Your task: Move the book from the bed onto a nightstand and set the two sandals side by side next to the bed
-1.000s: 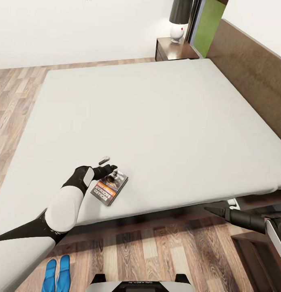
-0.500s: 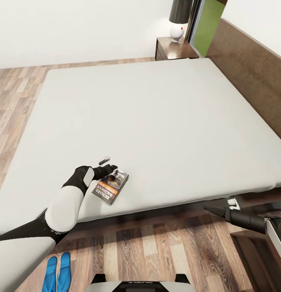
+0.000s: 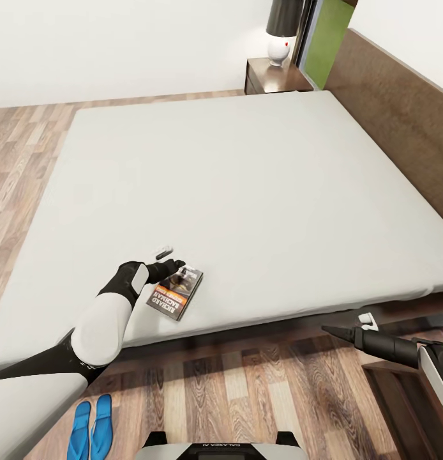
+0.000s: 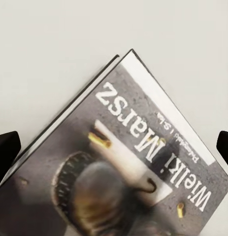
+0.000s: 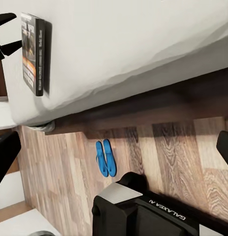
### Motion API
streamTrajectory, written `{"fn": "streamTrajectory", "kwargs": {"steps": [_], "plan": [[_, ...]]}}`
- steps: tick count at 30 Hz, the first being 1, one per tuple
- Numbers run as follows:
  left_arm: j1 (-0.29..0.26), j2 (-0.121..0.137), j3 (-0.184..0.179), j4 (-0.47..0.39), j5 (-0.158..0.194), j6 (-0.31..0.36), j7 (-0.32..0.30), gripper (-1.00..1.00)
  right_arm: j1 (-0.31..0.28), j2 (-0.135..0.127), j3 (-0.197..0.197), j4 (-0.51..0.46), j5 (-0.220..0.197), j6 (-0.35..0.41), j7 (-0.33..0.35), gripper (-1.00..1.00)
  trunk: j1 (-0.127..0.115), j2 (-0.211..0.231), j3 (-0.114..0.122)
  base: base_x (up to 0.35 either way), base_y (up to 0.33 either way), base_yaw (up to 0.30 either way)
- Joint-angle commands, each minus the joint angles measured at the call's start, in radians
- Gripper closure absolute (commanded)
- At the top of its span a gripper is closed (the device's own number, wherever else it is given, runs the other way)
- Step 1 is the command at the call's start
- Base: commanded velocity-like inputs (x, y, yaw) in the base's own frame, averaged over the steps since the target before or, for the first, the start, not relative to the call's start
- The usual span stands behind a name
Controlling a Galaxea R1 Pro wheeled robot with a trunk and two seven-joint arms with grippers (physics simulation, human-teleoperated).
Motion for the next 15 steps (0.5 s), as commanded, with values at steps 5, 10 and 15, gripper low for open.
{"fn": "streamTrajectory", "kwargs": {"steps": [5, 10, 15], "plan": [[-0.001, -0.001, 0.007, 0.005, -0.01, 0.005, -0.008, -1.0, 0.0, 0.0, 0.0, 0.0, -0.004, 0.006, 0.001, -1.0, 0.0, 0.0, 0.002, 0.0, 0.0, -0.163], [-0.001, 0.0, 0.006, 0.026, -0.011, 0.004, -0.008, -1.0, -0.001, 0.0, -0.001, 0.0, -0.004, 0.007, 0.001, -1.0, 0.0, 0.0, 0.002, 0.0, 0.0, -0.052], [-0.001, 0.0, 0.006, 0.027, -0.011, 0.004, -0.008, -1.0, 0.0, 0.0, -0.001, 0.0, -0.004, 0.006, 0.001, -1.0, 0.0, 0.0, 0.002, 0.0, 0.0, -0.006]]}}
